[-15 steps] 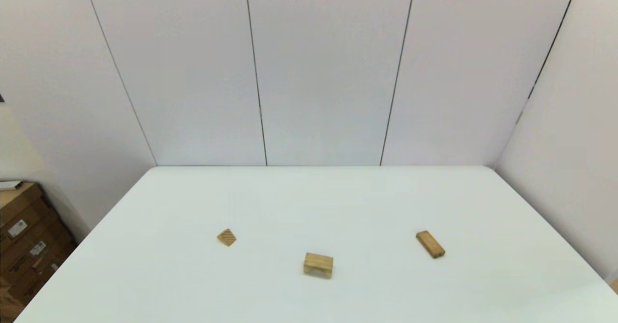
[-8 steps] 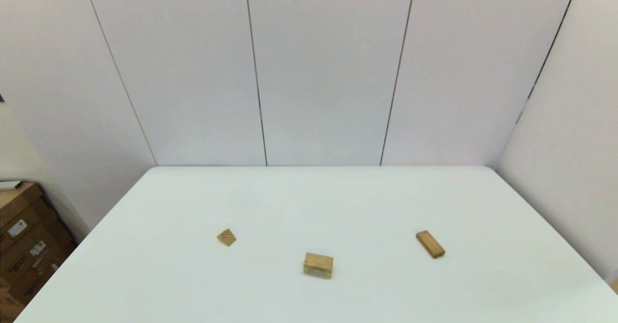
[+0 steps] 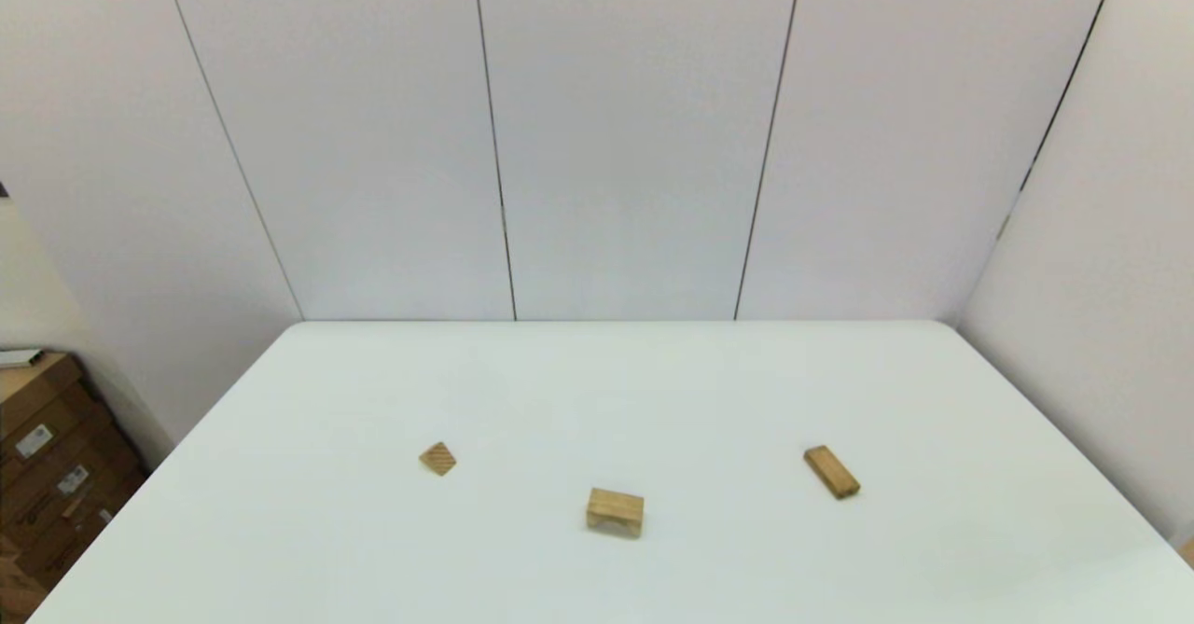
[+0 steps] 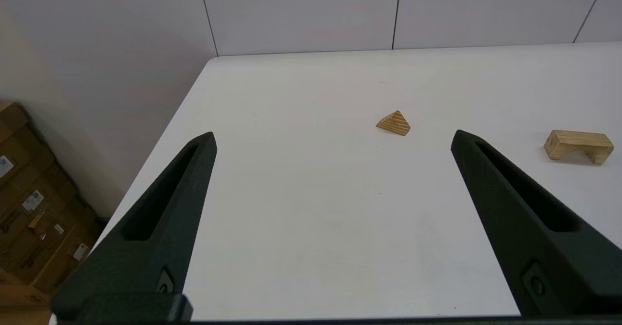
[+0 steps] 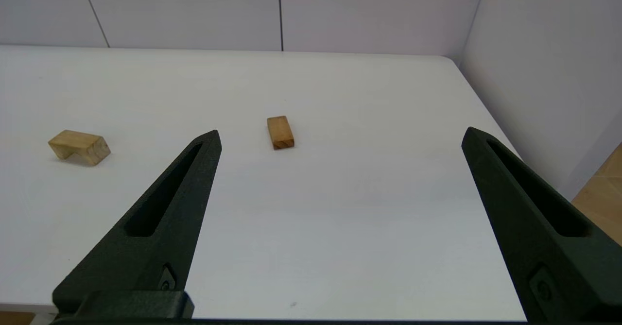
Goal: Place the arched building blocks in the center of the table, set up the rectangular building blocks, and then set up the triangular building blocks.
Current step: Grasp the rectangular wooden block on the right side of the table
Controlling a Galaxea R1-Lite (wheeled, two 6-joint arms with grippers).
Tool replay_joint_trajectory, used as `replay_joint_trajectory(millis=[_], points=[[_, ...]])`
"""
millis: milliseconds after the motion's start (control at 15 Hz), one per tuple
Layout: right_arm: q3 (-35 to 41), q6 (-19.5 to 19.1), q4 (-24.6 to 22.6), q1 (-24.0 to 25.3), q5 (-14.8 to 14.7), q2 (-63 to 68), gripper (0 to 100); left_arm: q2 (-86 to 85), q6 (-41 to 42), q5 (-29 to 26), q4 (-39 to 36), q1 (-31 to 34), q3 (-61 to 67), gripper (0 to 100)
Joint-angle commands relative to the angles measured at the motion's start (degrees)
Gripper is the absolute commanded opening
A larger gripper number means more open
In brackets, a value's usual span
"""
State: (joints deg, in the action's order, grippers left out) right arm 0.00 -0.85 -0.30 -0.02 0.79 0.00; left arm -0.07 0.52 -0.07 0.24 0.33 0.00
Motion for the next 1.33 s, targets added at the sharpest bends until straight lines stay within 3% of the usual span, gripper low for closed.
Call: replay_joint_trajectory(millis=[67, 467, 733, 800, 1067, 1333], points=[[0.1, 0.0, 0.0, 0.0, 0.0, -0.1, 100, 0.1, 0.0, 0.0, 0.0, 0.0, 0.0, 100], [-0.2, -0.2, -1.1, 0.0, -0.1, -0.1, 100, 0.1, 0.0, 0.0, 0.0, 0.0, 0.0, 100], [-6.4, -0.3, 0.0, 0.0, 0.4, -0.1, 100, 0.1, 0.0, 0.0, 0.0, 0.0, 0.0, 100], [-8.2, -0.7, 1.4, 0.0, 0.5, -0.1, 100, 0.1, 0.0, 0.0, 0.0, 0.0, 0.0, 100], [-19.2, -0.9, 16.1, 0.0, 2.9, 0.7, 100, 0.1, 0.0, 0.0, 0.0, 0.0, 0.0, 100], [-29.0, -0.7, 20.5, 0.0, 2.8, 11.8, 100, 0.1, 0.0, 0.0, 0.0, 0.0, 0.0, 100]])
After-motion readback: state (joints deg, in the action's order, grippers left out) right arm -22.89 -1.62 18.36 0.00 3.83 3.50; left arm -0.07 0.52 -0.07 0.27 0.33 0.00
